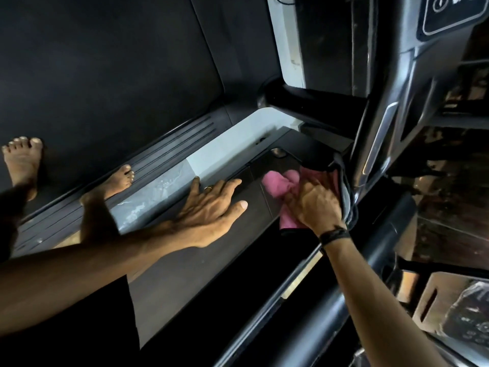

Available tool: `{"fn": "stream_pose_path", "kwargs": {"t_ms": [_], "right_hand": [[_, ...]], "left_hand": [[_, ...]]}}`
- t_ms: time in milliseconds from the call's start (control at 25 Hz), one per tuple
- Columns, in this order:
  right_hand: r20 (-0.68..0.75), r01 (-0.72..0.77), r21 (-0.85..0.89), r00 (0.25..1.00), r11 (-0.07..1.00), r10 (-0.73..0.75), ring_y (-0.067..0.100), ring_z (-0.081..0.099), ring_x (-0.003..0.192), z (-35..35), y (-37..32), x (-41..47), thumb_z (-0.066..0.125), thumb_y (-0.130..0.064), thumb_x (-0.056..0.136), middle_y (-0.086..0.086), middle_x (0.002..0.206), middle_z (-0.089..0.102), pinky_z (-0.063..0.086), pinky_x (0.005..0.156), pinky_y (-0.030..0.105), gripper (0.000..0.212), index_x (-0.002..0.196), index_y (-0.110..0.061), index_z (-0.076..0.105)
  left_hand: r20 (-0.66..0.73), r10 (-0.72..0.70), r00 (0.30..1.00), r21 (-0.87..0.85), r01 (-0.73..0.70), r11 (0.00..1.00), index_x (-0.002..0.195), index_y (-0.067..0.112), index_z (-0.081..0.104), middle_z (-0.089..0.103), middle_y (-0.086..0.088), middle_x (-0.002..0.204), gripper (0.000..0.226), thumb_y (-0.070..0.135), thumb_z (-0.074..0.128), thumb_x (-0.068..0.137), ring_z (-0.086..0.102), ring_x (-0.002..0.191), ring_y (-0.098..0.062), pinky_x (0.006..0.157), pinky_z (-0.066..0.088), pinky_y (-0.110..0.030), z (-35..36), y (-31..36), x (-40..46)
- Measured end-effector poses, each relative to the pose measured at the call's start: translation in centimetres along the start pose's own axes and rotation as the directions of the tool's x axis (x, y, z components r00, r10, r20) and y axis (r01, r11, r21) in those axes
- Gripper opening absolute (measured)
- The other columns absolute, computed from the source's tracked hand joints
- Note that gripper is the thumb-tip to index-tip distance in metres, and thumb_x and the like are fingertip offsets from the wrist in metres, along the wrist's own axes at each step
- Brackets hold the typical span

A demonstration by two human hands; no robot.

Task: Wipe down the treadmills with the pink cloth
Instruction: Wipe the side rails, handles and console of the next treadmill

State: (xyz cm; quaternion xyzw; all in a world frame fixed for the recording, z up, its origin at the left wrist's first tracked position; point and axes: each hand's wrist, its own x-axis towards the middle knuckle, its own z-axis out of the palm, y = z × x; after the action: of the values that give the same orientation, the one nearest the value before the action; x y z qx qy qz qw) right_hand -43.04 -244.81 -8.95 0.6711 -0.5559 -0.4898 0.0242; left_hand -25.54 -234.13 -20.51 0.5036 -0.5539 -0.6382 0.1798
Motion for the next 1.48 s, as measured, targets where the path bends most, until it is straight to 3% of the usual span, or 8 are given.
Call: {"fn": "stream_pose_path", "kwargs": {"t_ms": [80,160,280,400,800,1000,1200,1480], "right_hand": [[-0.171,-0.035,0.084,0.984,0.996,0.049,0.047,0.064,0.103,1.0,-0.8,-2.4,0.047,-0.043,0.09,0.024,0.106,0.067,0.055,0.077,0.051,0.047,0.097,0.0,0.066],[-0.186,-0.004,0.124,0.982,0.992,0.027,0.046,0.061,0.115,2.2,-4.2,-8.5,0.044,-0.046,0.08,0.021,0.111,0.069,0.05,0.088,0.059,0.054,0.1,-0.003,0.07],[-0.221,0.032,0.214,0.975,0.976,0.016,0.036,0.05,0.134,2.7,-6.5,-14.1,0.048,-0.048,0.073,0.011,0.127,0.067,0.027,0.106,0.072,0.062,0.114,-0.007,0.071],[-0.315,-0.026,0.401,0.935,0.916,0.165,0.029,0.042,0.14,1.9,-2.0,-8.9,0.046,-0.052,0.073,0.004,0.129,0.066,0.009,0.112,0.075,0.062,0.114,-0.012,0.07],[-0.404,-0.057,0.628,0.829,0.776,0.388,0.021,0.049,0.131,1.2,0.2,-4.8,0.055,-0.045,0.07,0.004,0.118,0.07,-0.004,0.118,0.062,0.05,0.102,-0.011,0.074],[-0.419,-0.051,0.67,0.798,0.741,0.434,0.025,0.055,0.12,3.1,-2.9,-8.2,0.053,-0.05,0.07,0.007,0.106,0.071,0.004,0.118,0.045,0.051,0.095,-0.011,0.073],[-0.396,0.039,0.781,0.802,0.623,0.446,0.024,0.049,0.128,5.3,-7.8,-12.9,0.05,-0.054,0.067,0.009,0.115,0.069,0.014,0.12,0.06,0.063,0.102,-0.007,0.072],[-0.396,0.04,0.785,0.801,0.618,0.45,0.02,0.046,0.127,6.7,-15.0,-21.1,0.05,-0.051,0.069,0.003,0.108,0.068,-0.003,0.121,0.055,0.052,0.095,-0.01,0.07]], "left_hand": [[0.013,0.009,1.0,0.018,-0.01,1.0,0.155,0.022,0.02,0.041,-0.001,0.151,0.092,0.066,-0.005,0.079,0.041,0.138,-0.017,0.12,0.0,-0.049,0.3,0.0,-1.2],[0.018,0.011,1.0,0.025,-0.011,1.0,0.155,0.022,0.02,0.038,0.0,0.153,0.092,0.066,-0.006,0.079,0.043,0.138,-0.017,0.119,-0.001,-0.045,0.4,0.0,-2.2],[0.058,0.036,0.998,0.031,-0.037,0.999,0.154,0.022,0.021,0.039,-0.001,0.153,0.094,0.067,-0.006,0.077,0.044,0.137,-0.019,0.12,0.001,-0.048,0.5,1.5,-3.4],[0.057,0.079,0.995,0.067,-0.083,0.994,0.154,0.023,0.021,0.04,-0.001,0.152,0.092,0.067,-0.006,0.078,0.045,0.136,-0.02,0.12,0.001,-0.052,0.3,3.0,-3.9],[0.055,0.167,0.984,0.22,-0.175,0.96,0.151,0.023,0.024,0.046,-0.003,0.146,0.085,0.066,0.001,0.082,0.049,0.132,-0.023,0.118,0.002,-0.057,-1.3,3.7,-7.2],[0.077,0.204,0.976,0.299,-0.218,0.929,0.152,0.022,0.023,0.046,-0.005,0.146,0.08,0.065,0.004,0.087,0.045,0.136,-0.023,0.119,0.001,-0.058,-1.0,4.0,-10.1],[0.063,0.19,0.98,0.318,-0.2,0.927,0.153,0.022,0.022,0.041,-0.005,0.15,0.065,0.055,0.014,0.098,0.042,0.138,-0.026,0.12,-0.002,-0.057,-0.9,3.4,-13.5],[0.031,0.156,0.987,0.367,-0.156,0.917,0.154,0.019,0.02,0.036,-0.005,0.153,0.057,0.048,0.018,0.105,0.034,0.143,-0.026,0.121,-0.004,-0.053,-0.5,0.9,-21.2]]}}
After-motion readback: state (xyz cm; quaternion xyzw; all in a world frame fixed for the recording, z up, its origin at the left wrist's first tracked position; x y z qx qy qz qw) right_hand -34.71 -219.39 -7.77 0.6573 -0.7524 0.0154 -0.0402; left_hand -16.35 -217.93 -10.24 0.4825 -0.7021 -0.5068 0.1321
